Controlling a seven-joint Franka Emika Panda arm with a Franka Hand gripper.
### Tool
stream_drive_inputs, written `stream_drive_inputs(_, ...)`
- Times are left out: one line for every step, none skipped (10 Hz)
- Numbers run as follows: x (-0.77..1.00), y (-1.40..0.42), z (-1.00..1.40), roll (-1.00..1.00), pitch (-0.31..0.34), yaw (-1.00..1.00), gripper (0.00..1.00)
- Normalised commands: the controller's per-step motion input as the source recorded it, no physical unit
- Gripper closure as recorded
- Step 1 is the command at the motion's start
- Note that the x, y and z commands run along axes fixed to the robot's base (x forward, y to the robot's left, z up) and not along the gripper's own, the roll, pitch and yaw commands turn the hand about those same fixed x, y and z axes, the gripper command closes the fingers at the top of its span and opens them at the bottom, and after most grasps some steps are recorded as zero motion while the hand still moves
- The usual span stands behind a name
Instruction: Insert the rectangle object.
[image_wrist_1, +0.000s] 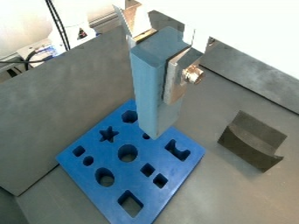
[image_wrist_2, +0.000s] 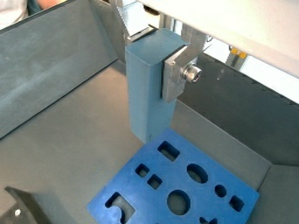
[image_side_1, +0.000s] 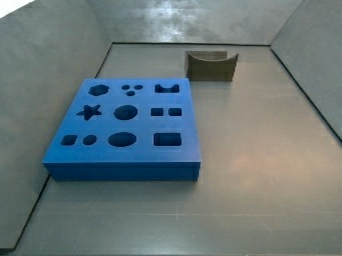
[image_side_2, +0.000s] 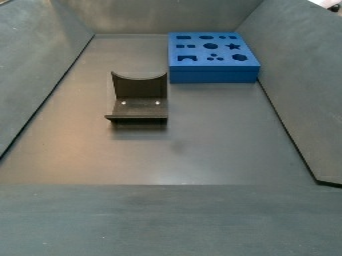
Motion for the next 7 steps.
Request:
stream_drive_inputs(0.09,-0.14,-0.41,0.05,-0.010,-0.89,1.00)
stream_drive_inputs(0.00,-0.04,-0.43,0.00,0.000,-1.00,1.00)
stream_drive_inputs(0.00,-0.03,-0.44,0.00,0.000,-1.00,1.00)
stream_drive_inputs(0.00,-0.03,-0.45,0.00,0.000,-1.00,1.00)
stream_drive_inputs(0.00,-0.05,-0.46,0.00,0.000,-1.00,1.00)
stream_drive_inputs(0.00,-0.06,-0.45,-0.01,0.000,-1.00,1.00)
stream_drive_inputs(0.00,-0.07,-0.46,-0.03,0.000,-0.97,1.00)
